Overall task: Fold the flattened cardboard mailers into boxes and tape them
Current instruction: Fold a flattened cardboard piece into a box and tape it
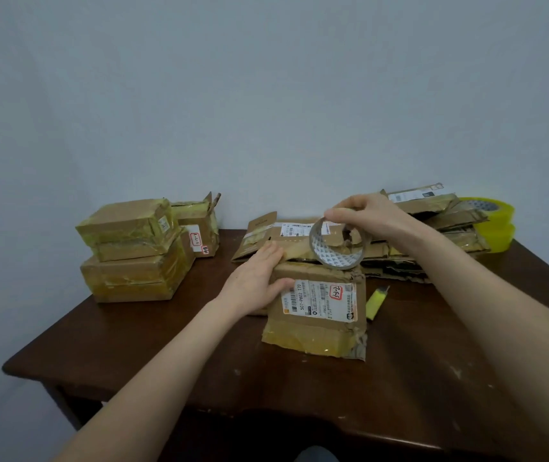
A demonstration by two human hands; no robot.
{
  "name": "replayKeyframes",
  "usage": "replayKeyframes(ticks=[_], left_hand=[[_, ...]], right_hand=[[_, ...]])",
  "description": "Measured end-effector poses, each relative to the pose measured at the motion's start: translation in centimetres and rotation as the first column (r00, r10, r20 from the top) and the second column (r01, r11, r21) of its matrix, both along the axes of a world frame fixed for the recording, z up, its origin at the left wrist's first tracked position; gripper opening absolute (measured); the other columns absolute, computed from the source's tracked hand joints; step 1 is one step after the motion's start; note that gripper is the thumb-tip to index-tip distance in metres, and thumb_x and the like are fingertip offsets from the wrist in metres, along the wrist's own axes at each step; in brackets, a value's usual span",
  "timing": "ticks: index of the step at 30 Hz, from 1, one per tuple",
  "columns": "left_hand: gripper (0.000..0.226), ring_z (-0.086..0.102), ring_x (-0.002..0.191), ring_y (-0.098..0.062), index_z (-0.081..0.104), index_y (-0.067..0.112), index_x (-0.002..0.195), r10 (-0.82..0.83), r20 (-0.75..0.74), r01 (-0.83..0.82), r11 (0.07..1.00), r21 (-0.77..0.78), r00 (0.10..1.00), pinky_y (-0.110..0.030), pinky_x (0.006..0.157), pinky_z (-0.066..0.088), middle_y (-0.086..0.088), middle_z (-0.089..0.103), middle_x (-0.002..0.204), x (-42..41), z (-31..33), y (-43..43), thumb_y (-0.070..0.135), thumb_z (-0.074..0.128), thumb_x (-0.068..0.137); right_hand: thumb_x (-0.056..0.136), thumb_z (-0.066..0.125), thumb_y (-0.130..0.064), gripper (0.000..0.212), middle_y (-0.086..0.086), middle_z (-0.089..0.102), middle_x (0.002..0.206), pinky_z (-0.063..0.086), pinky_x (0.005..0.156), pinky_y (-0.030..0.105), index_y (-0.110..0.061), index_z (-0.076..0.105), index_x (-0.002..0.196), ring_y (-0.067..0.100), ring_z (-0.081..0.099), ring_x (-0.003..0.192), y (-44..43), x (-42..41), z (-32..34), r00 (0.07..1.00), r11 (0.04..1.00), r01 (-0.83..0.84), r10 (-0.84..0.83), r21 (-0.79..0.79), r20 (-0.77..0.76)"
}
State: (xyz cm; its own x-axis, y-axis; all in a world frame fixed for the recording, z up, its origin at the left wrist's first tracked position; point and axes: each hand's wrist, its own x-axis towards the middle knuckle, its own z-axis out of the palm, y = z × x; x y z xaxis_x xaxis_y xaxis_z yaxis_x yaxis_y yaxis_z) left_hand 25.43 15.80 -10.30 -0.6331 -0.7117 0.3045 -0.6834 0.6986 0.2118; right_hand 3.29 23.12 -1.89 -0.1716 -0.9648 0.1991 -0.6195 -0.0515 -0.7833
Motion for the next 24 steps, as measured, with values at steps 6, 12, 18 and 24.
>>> replayKeyframes(ticks=[6, 12, 18, 24], left_hand=[[0.131, 0.012, 0.146, -0.023, 0.008, 0.014, 0.153, 0.056, -0.017, -0.049, 0.966, 0.256, 0.998, -0.047, 0.118, 0.019, -0.006, 0.014, 0.159, -2.4, 3.1, -1.4, 0.06, 0.082, 0.054], [0.123, 0.03, 0.138, -0.019, 0.021, 0.014, 0.151, 0.016, -0.167, 0.042, 0.939, 0.341, 0.986, -0.042, 0.115, 0.027, -0.002, 0.031, 0.151, -2.7, 2.6, -2.4, 0.047, 0.088, 0.053], [0.106, 0.045, 0.117, -0.011, 0.029, 0.024, 0.146, 0.033, -0.299, 0.077, 0.933, 0.351, 0.954, -0.027, 0.098, 0.04, 0.003, 0.044, 0.137, 0.2, 3.0, -2.3, 0.036, 0.088, 0.059], [0.114, 0.022, 0.142, -0.021, 0.015, 0.017, 0.152, 0.063, 0.139, -0.088, 0.979, 0.182, 0.988, -0.032, 0.114, 0.022, -0.007, 0.021, 0.156, 3.4, 4.4, -1.8, 0.054, 0.079, 0.065]], right_hand=[[0.081, 0.064, -0.06, 0.041, -0.002, 0.062, 0.087, 0.041, 0.061, 0.026, -0.028, 0.066, 0.108, 0.013, 0.057, 0.078, 0.7, -1.3, -1.7, 0.97, 0.998, 0.006, -0.022, 0.063, 0.241], [0.088, 0.062, -0.049, 0.034, 0.004, 0.056, 0.108, 0.048, 0.078, 0.038, -0.028, 0.06, 0.114, 0.021, 0.058, 0.096, 1.3, -2.4, -3.1, 0.842, 0.989, -0.017, -0.066, 0.15, 0.535], [0.09, 0.065, -0.033, 0.025, 0.004, 0.051, 0.099, 0.051, 0.076, 0.031, -0.017, 0.062, 0.109, 0.021, 0.052, 0.096, 0.4, 0.1, -3.3, 0.622, 1.0, -0.021, 0.008, 0.006, 0.783], [0.087, 0.069, -0.018, 0.034, 0.0, 0.062, 0.097, 0.049, 0.092, 0.03, -0.006, 0.061, 0.117, 0.013, 0.057, 0.09, -0.9, 4.5, -3.7, 0.647, 0.996, -0.048, 0.085, -0.071, 0.758]])
